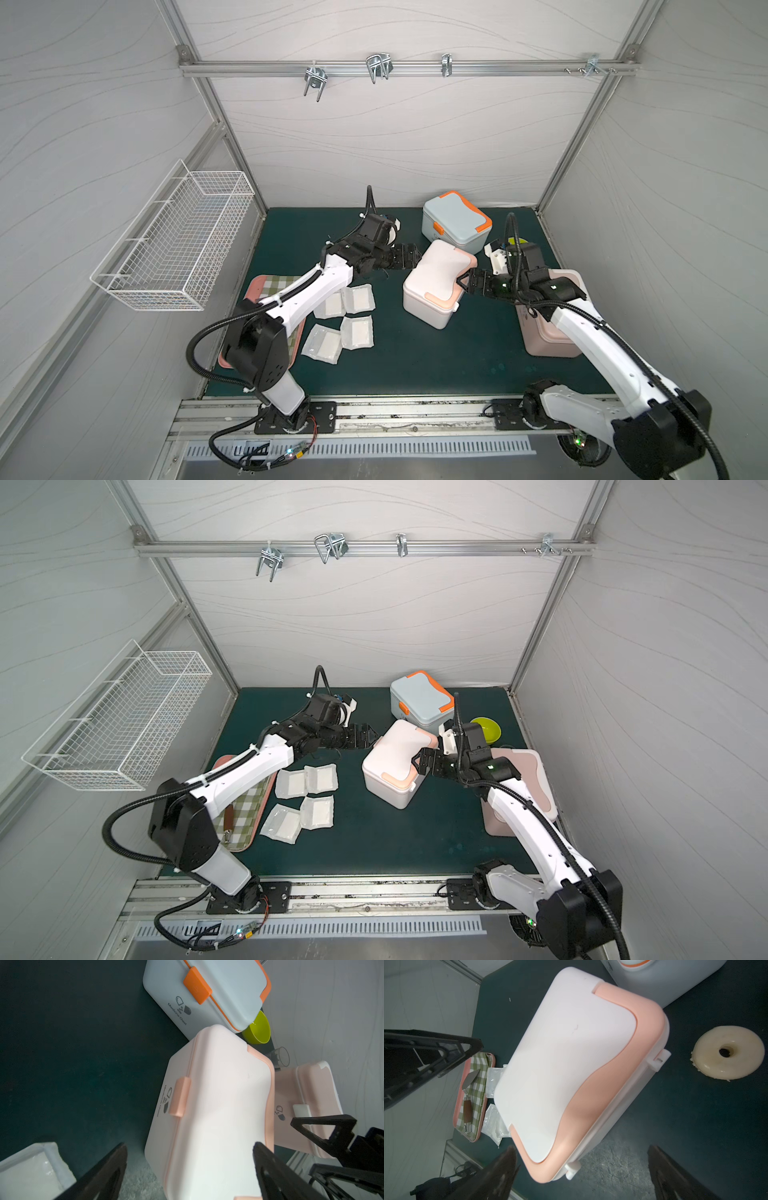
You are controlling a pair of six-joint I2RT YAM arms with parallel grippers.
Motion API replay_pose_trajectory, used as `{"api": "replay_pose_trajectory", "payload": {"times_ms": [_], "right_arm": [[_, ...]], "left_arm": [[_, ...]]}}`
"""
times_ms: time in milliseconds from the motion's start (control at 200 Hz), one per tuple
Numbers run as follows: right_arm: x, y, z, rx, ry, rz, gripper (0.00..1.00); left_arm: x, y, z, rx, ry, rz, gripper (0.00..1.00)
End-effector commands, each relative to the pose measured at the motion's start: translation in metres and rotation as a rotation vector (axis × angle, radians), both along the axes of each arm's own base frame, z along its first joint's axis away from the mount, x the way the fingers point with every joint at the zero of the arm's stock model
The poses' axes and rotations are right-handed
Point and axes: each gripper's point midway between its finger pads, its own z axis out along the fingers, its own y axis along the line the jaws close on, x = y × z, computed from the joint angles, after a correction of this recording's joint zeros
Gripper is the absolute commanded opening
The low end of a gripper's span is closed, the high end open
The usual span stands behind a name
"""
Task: Open first aid kits and take out gauze
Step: Move the first aid kit to the center of the board.
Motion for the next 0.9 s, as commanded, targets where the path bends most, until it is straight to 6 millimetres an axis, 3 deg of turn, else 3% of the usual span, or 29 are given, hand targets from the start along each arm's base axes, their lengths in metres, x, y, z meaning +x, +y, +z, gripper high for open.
{"api": "replay_pose_trajectory", "payload": {"times_ms": [0,150,445,590,895], "right_arm": [[0.018,0.003,0.004,0.078,-0.009,0.003,0.95],[0.030,0.002,-0.013,0.194,0.091,0.002,0.89],[0.026,-0.002,-0.033,0.196,0.175,0.028,0.85],[0.009,-0.009,-0.034,0.170,0.186,0.017,0.84],[-0.051,-0.016,-0.042,0.138,0.195,0.026,0.80]], "left_arm": [[0.014,-0.033,0.014,-0.083,-0.044,-0.115,0.94],[-0.001,-0.057,-0.003,-0.091,0.002,-0.174,0.93],[-0.069,-0.093,-0.009,-0.127,0.047,-0.256,0.93],[-0.096,-0.103,-0.011,-0.139,0.063,-0.275,0.93],[-0.144,-0.116,-0.008,-0.181,0.110,-0.309,0.93]]}}
